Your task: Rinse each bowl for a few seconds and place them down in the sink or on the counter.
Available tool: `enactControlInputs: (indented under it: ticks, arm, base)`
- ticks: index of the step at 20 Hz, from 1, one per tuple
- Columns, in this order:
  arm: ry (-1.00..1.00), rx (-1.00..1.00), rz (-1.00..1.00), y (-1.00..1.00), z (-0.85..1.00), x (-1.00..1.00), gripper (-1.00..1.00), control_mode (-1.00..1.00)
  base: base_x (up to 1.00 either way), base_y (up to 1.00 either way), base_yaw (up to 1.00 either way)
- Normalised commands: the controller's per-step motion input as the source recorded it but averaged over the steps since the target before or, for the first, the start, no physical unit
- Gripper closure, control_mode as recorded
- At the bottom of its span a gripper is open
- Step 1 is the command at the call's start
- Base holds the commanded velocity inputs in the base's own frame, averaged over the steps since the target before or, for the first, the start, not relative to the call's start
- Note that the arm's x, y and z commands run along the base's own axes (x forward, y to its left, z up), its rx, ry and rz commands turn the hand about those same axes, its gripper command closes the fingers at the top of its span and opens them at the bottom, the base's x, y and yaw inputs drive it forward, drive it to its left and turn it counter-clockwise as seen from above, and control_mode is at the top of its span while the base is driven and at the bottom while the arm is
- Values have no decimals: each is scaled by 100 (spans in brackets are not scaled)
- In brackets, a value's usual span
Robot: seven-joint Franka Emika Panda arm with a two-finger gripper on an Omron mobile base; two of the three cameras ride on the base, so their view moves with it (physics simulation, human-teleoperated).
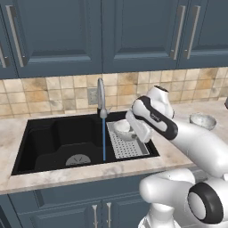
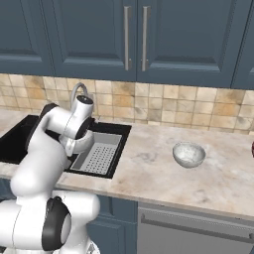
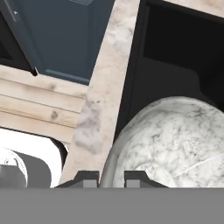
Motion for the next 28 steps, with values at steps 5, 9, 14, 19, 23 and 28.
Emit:
enactControlInputs:
  ticks: [5, 9, 14, 19, 23, 28]
  arm:
    - [0, 2, 0, 8, -14, 19, 100, -100]
    - [0, 2, 0, 3, -15, 21, 100, -100]
    - [0, 2, 0, 6, -14, 22, 100, -100]
    - [0, 1, 1, 11, -10, 17, 100, -100]
    - [0, 1, 1, 13, -9, 15, 100, -100]
    - [0, 1, 1, 9, -10, 18, 100, -100]
  base:
    - [0, 0, 0]
    - [0, 0, 0]
    - [0, 0, 0]
    - [0, 0, 0]
    - [0, 0, 0]
    - [0, 0, 0]
